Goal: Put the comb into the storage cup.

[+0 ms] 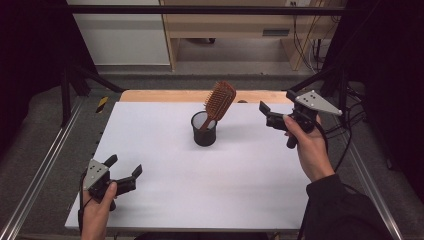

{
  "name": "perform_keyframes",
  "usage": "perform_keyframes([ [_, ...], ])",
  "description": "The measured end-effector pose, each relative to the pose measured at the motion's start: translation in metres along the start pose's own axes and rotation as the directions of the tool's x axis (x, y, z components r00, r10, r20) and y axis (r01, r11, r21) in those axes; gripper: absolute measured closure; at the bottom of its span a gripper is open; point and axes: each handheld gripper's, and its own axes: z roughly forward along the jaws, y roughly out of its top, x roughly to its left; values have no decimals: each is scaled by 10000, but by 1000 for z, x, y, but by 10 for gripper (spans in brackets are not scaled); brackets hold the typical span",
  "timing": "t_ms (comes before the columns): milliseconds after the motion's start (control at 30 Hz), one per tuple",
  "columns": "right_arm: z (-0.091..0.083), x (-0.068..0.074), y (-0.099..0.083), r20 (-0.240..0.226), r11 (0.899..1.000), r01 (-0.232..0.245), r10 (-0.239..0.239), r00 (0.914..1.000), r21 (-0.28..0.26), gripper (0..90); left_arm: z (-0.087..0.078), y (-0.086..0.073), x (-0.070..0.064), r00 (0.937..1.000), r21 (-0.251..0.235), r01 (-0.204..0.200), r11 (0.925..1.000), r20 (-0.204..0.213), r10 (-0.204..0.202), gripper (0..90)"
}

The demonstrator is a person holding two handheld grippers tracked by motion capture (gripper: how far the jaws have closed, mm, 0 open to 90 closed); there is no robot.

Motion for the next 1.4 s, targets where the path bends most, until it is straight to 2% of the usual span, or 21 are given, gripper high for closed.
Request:
perform_keyframes([
  [267, -24, -1, -22, -17, 9997, 233, -233, 9997, 31, 31, -9, 1, 7, 9997, -276, 181, 9995, -144, -185, 42],
  [433, -38, -3, -37, 39, 9999, 114, -114, 9999, -9, 31, -10, 1, 6, 9998, -337, 56, 9994, -172, -62, 42],
  [833, -64, -6, -74, 99, 9989, -9, 4, 10000, 463, 32, -21, -1, 7, 9998, -500, -46, 9987, -212, 36, 46],
  [1000, -74, -5, -87, 125, 9979, -69, 61, 9999, 638, 33, -25, -2, 11, 9997, -594, 148, 9981, -200, -161, 46],
  [1167, -80, -4, -101, 246, 9969, -111, 93, 9997, 778, 33, -25, -2, 11, 9997, -691, 163, 9975, -156, -174, 47],
  [1233, -83, -4, -107, 250, 9975, -231, 215, 9995, 670, 33, -25, -2, 11, 9998, -725, 164, 9972, -127, -173, 47],
  [1400, -86, -5, -122, 309, 9956, -197, 169, 9994, 919, 33, -26, -1, 10, 9999, -849, 61, 9964, -100, -69, 47],
])
